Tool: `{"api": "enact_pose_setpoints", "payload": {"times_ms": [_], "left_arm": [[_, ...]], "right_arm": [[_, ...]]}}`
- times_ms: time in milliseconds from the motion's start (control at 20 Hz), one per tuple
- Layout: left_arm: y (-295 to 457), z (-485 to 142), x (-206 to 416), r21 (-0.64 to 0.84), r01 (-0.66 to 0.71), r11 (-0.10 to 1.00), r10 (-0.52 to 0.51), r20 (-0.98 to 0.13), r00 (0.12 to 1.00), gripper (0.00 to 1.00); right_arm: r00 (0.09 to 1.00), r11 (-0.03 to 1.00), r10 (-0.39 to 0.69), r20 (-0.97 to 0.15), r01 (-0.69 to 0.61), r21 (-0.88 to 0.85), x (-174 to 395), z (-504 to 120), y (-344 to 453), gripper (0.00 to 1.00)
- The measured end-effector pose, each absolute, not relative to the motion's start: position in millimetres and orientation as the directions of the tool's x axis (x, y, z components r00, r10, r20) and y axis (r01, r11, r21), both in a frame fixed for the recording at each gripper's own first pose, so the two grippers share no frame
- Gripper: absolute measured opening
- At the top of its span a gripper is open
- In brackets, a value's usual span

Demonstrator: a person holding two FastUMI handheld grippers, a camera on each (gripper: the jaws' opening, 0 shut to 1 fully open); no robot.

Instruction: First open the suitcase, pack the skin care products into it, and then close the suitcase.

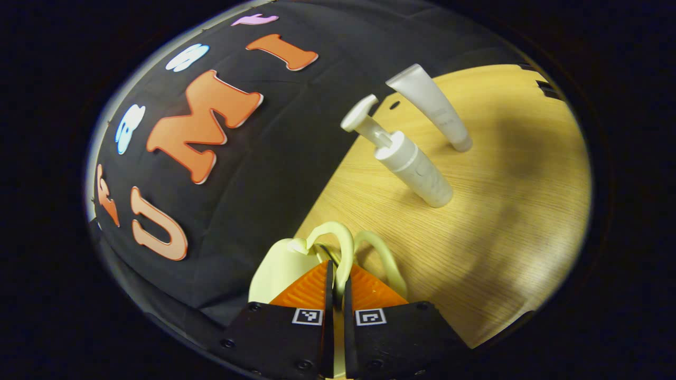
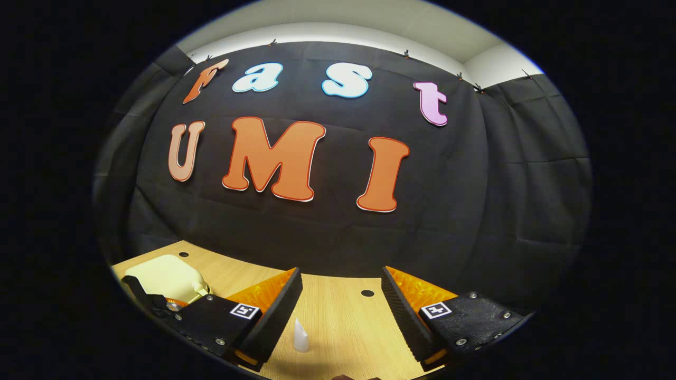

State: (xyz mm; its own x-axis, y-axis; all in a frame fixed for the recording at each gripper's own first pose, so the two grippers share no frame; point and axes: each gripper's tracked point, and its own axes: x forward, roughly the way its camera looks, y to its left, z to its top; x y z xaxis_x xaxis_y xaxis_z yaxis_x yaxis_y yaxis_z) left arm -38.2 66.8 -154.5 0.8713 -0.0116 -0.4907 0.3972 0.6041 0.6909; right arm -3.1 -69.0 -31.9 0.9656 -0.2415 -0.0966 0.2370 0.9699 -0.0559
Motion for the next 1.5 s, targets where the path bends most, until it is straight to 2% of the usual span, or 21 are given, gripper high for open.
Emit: {"api": "enact_pose_setpoints", "payload": {"times_ms": [400, 650, 950, 1250, 1300, 1500], "left_arm": [[113, -72, -25, 0.480, 0.199, 0.855, 0.024, -0.419, 0.908, 0.08], [166, -32, -20, 0.323, 0.055, 0.945, 0.077, -0.381, 0.921, 0.08], [239, 0, -14, 0.130, -0.097, 0.987, 0.137, -0.351, 0.926, 0.08], [318, 11, -24, -0.049, -0.218, 0.975, 0.189, -0.341, 0.921, 0.08], [335, 5, -21, -0.081, -0.239, 0.968, 0.198, -0.346, 0.917, 0.01], [395, -7, -28, -0.132, -0.314, 0.940, 0.249, -0.364, 0.898, 0.01]], "right_arm": [[0.974, 0.977, -0.209, -0.090, 0.206, -0.047, 10, -30, -53, 0.96], [0.980, 0.984, -0.177, -0.094, 0.173, -0.049, 19, -30, -36, 0.96], [0.983, 0.987, -0.157, -0.097, 0.153, -0.052, 28, -30, -15, 0.95], [0.982, 0.985, -0.167, -0.092, 0.162, -0.060, 38, -26, 0, 0.95], [0.982, 0.985, -0.167, -0.093, 0.161, -0.062, 40, -25, 4, 0.95], [0.982, 0.985, -0.164, -0.095, 0.157, -0.077, 47, -22, 24, 0.95]]}}
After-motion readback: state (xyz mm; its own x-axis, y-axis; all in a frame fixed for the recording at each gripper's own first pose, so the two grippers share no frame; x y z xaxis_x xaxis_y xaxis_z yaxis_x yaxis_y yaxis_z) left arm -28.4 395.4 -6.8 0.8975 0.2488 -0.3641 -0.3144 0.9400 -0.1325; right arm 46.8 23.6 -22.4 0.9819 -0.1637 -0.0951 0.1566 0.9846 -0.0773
